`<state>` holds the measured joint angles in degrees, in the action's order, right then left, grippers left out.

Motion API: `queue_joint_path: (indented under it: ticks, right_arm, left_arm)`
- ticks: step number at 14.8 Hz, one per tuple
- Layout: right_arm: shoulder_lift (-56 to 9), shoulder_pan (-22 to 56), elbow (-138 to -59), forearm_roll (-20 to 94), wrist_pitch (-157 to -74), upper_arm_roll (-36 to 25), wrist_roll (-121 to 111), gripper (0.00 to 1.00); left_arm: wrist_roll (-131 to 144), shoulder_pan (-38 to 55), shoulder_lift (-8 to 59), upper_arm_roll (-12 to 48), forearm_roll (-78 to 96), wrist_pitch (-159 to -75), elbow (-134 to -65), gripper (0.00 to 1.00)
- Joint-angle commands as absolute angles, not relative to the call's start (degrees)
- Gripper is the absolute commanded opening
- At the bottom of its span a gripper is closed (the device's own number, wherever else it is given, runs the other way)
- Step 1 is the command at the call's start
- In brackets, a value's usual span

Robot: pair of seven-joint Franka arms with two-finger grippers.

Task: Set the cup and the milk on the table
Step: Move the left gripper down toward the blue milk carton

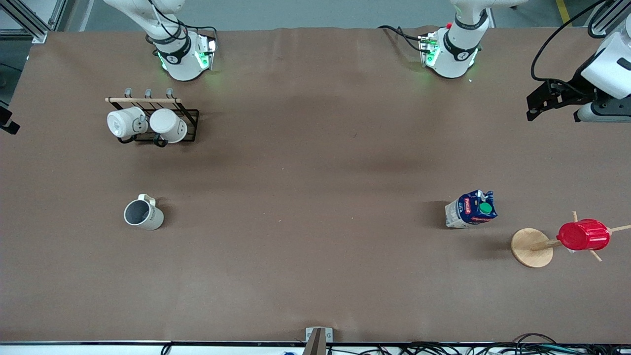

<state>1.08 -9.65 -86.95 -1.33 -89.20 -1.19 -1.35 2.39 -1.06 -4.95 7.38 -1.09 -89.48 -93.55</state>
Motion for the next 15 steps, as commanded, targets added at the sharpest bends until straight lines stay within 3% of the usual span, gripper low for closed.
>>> queue_joint_path:
  ticks: [1, 7, 15]
  right_arm:
    - [1.76, -9.76, -88.07, -1.14, -89.91, -0.88, -0.62, 0.97]
    - [1.76, -9.84, -88.07, -1.14, -89.83, -0.88, -0.62, 0.97]
    - [1.67, -10.54, -88.42, 1.57, -90.0, -1.05, -1.05, 0.97]
  left_arm:
    - [2.72, -1.14, -4.57, 7.29, 0.09, -89.21, -92.64, 1.0]
    - [2.45, -1.14, -1.42, 7.29, 0.0, -90.52, -92.81, 1.0]
    - [6.15, -2.9, 6.06, 7.29, 0.0, -104.57, -98.86, 1.0]
